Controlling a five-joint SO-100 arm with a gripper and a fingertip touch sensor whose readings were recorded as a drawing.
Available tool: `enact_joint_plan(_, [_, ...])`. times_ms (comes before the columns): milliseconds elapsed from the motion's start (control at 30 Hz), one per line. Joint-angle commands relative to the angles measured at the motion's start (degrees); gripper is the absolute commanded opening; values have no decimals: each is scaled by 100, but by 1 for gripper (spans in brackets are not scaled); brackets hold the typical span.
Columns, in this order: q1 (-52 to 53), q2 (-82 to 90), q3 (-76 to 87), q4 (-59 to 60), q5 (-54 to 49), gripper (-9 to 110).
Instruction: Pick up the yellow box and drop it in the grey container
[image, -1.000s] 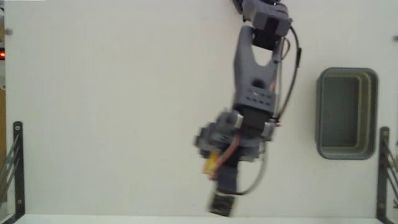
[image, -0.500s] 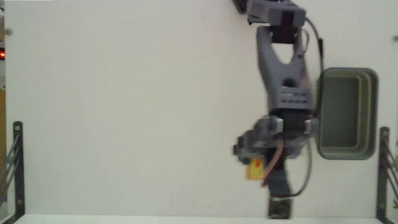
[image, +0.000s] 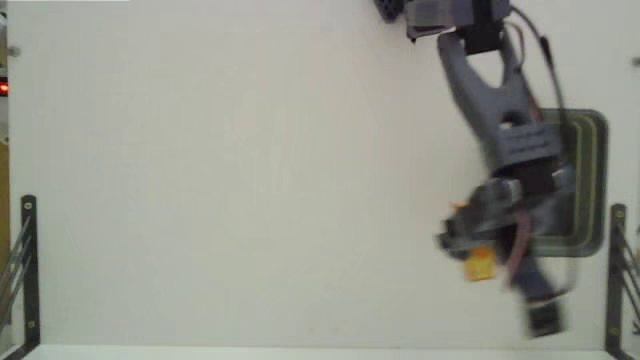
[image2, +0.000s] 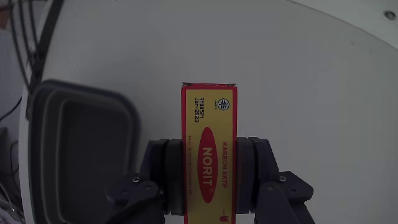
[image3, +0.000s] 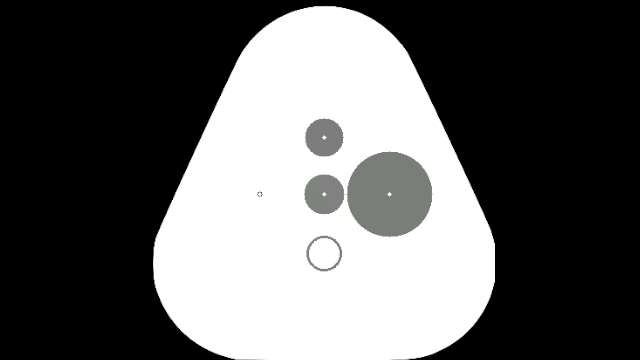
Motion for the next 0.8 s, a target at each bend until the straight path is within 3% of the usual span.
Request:
enact_joint_plan(0, [-400,610,161,-150,26,40])
enact_joint_plan(767, [-1947,1163,1109,-544,26,40])
